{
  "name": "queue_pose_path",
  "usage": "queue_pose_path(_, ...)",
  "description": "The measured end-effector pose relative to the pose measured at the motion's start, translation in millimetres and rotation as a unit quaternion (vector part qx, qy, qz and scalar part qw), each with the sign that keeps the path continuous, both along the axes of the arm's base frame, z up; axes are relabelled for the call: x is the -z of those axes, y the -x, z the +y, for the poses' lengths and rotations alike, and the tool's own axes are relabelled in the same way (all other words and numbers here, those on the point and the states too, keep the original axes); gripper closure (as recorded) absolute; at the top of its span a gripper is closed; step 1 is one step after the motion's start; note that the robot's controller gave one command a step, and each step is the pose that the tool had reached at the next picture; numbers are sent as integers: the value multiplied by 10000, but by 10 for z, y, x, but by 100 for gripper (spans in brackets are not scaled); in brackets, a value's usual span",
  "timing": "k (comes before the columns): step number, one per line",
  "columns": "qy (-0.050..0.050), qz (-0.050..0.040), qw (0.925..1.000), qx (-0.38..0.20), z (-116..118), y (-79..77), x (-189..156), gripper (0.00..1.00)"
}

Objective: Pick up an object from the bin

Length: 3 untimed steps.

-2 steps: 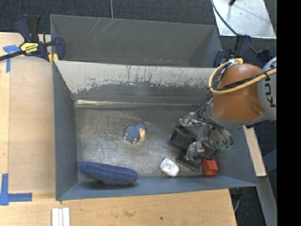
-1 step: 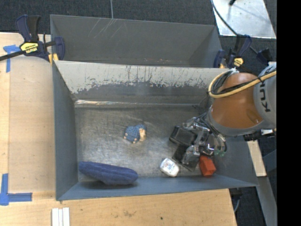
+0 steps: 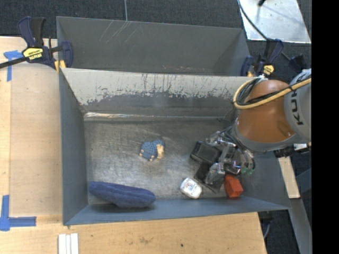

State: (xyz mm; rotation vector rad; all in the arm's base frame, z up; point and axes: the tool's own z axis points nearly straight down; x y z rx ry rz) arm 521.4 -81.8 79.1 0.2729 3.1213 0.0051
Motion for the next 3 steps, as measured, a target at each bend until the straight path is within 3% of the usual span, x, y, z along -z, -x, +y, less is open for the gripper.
queue_pose_path(2, 12, 3, 10000, -23, 8, -22, -7, 0)
queue_pose_path(3, 9, 6, 10000, -22, 12, -21, -6, 100)
